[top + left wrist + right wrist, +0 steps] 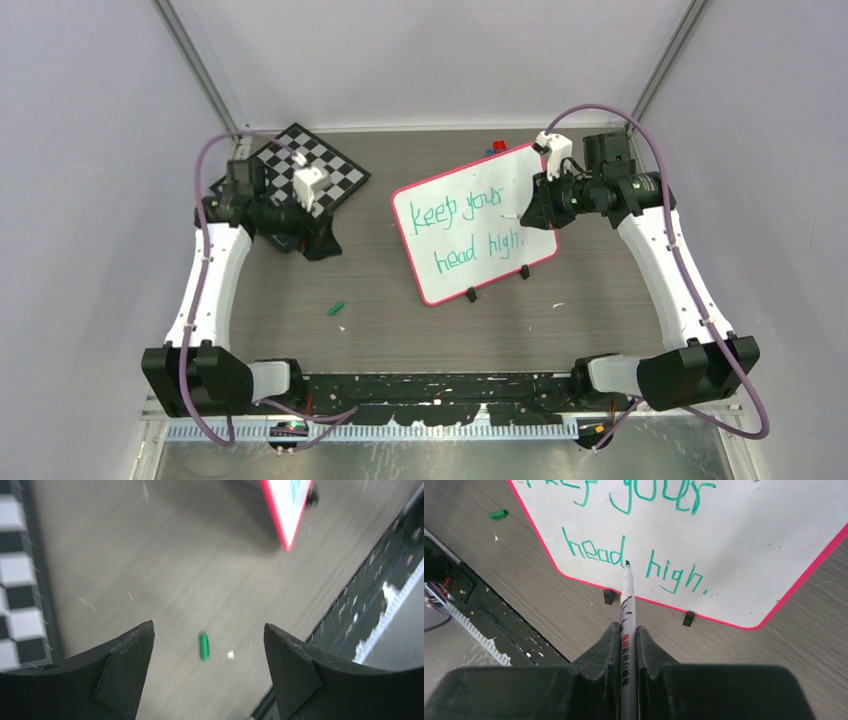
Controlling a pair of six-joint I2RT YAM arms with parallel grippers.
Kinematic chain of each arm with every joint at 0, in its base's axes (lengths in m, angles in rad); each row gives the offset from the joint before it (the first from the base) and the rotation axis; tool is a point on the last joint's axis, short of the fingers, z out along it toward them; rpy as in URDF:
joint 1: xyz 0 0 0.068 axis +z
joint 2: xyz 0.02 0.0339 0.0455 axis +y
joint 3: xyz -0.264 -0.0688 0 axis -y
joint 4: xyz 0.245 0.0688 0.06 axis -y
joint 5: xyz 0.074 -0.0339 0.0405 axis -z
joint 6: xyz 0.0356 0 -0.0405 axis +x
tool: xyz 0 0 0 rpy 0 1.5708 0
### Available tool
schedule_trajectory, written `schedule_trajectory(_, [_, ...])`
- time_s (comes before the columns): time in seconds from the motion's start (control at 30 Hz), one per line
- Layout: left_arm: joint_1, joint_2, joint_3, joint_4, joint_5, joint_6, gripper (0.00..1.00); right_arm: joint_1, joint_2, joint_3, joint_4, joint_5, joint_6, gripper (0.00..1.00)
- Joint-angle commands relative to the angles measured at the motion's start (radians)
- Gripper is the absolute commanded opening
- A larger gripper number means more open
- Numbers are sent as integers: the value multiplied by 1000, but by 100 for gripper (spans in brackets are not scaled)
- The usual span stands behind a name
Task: Write a sentence on the whiteboard
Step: Pick up the pen cap from the center of the board.
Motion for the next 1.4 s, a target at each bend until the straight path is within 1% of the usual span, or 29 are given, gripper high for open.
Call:
schedule_trajectory(0.0, [-9, -57, -214, -97, -136, 165, 79, 3, -6, -11, 69, -40, 73, 0])
schedule_trajectory(0.07, [-15, -83, -308, -57, -197, 168, 74, 3, -11, -27, 75, -52, 79, 0])
schedule_trajectory(0.17, [-27, -119, -436, 35, -306, 168, 71, 4, -6, -31, 80, -50, 93, 0])
schedule_trajectory(0.27, [-102, -147, -560, 138, -411, 163, 70, 3, -7, -35, 84, -42, 101, 0])
schedule_trajectory(0.43, [-162, -156, -671, 212, -445, 156, 69, 3, -7, -49, 94, -46, 103, 0])
schedule_trajectory(0.57, [-190, -127, -678, 232, -493, 137, 68, 3, 4, -46, 95, -59, 109, 0])
schedule_trajectory(0.7, [-204, -121, -665, 227, -497, 137, 65, 4, 12, -40, 96, -68, 111, 0])
schedule_trajectory(0.87, [-319, -117, -638, 224, -594, 122, 64, 4, 10, -42, 93, -63, 105, 0])
schedule_trajectory(1.17, [-445, 27, -617, 283, -702, 78, 59, 4, -6, -53, 90, -49, 96, 0])
schedule_trajectory(1.37, [-462, 103, -583, 291, -732, 52, 53, 4, -6, -56, 85, -38, 87, 0])
